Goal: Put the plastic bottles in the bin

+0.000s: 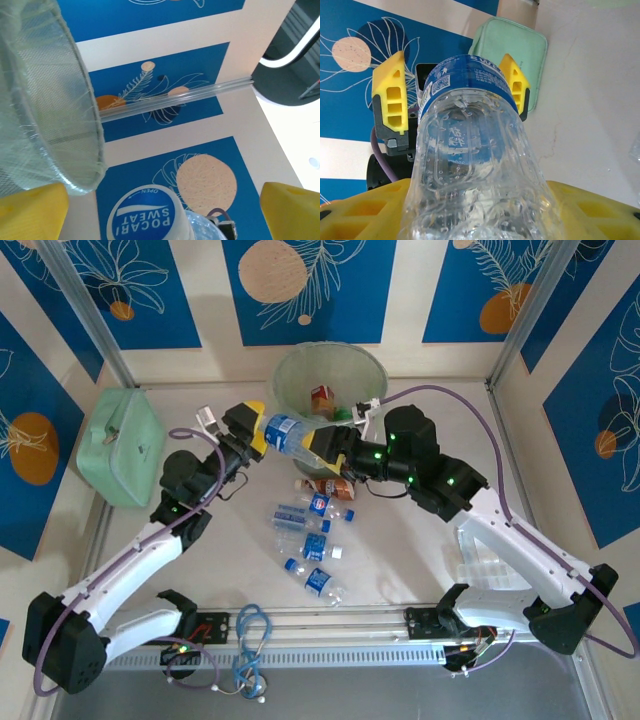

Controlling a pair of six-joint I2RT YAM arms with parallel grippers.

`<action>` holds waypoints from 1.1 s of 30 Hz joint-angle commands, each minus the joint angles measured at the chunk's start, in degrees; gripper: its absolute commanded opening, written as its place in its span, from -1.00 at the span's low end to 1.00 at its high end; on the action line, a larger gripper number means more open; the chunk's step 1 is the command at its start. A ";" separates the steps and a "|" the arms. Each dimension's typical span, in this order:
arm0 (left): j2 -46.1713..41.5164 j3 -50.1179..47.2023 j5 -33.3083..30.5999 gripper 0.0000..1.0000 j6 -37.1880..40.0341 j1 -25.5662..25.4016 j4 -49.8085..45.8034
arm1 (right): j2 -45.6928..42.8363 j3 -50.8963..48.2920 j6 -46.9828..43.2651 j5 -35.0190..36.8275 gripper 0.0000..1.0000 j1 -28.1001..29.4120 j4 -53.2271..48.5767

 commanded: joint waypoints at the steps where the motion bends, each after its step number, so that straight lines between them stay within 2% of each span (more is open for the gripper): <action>1: -3.27 3.37 1.17 1.00 8.74 0.24 -12.08 | 0.45 4.73 -3.41 -0.01 0.06 -3.14 -3.41; 6: -6.57 10.53 -0.60 1.00 21.46 0.90 -34.71 | 4.09 12.59 -6.28 -5.32 0.06 -11.77 -9.64; 10: -8.59 11.48 -1.65 1.00 26.40 1.65 -43.50 | 8.53 18.31 -8.11 -9.36 0.06 -18.51 -13.61; 19: -9.00 7.45 2.50 0.84 27.61 1.87 -47.59 | 20.97 30.39 -11.02 -14.97 0.06 -25.88 -19.33; 28: -8.90 6.30 3.14 0.78 28.40 1.83 -50.49 | 31.39 38.44 -12.06 -17.42 0.07 -28.24 -21.47; 31: -8.84 5.60 3.18 0.76 28.18 1.83 -50.93 | 34.04 40.60 -12.54 -17.04 0.11 -28.66 -22.72; 33: -8.75 5.22 3.13 0.76 27.97 1.83 -51.28 | 35.82 42.23 -12.79 -17.01 0.24 -29.14 -23.76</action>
